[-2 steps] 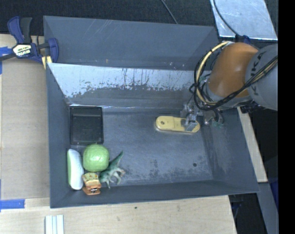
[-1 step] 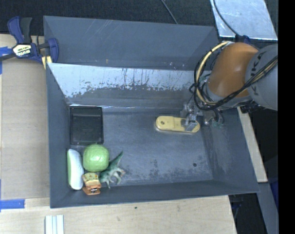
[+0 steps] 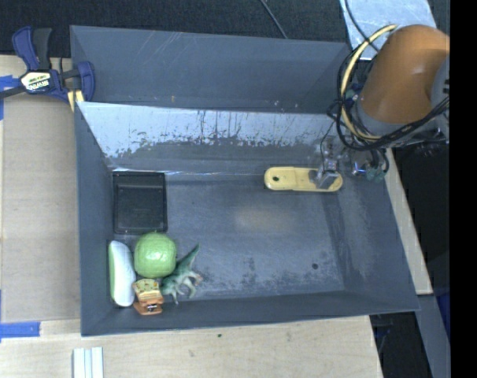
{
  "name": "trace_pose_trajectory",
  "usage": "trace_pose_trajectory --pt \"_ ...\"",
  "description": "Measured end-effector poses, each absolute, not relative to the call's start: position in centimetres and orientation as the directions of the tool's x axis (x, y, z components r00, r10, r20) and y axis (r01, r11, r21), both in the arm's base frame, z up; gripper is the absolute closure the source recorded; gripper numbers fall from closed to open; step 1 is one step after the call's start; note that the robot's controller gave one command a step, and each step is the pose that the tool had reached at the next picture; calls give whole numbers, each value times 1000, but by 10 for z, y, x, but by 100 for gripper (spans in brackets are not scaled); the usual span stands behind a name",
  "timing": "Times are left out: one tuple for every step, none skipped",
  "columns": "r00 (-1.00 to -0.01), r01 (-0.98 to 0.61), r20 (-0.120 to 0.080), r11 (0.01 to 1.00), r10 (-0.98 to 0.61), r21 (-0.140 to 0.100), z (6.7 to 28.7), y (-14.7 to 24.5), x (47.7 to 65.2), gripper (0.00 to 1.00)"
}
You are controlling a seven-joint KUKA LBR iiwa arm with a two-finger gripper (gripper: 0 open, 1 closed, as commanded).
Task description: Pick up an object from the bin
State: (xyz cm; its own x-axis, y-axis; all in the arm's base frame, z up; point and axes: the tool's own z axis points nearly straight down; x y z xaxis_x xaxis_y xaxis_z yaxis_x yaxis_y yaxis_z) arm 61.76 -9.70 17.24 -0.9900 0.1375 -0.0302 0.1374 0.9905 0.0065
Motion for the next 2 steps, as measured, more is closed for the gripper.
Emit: trace_pose_trajectory --pt "-990 134 -37 991 134 6 230 -96 618 100" --pt "-970 240 -39 971 240 11 141 -103 617 100"
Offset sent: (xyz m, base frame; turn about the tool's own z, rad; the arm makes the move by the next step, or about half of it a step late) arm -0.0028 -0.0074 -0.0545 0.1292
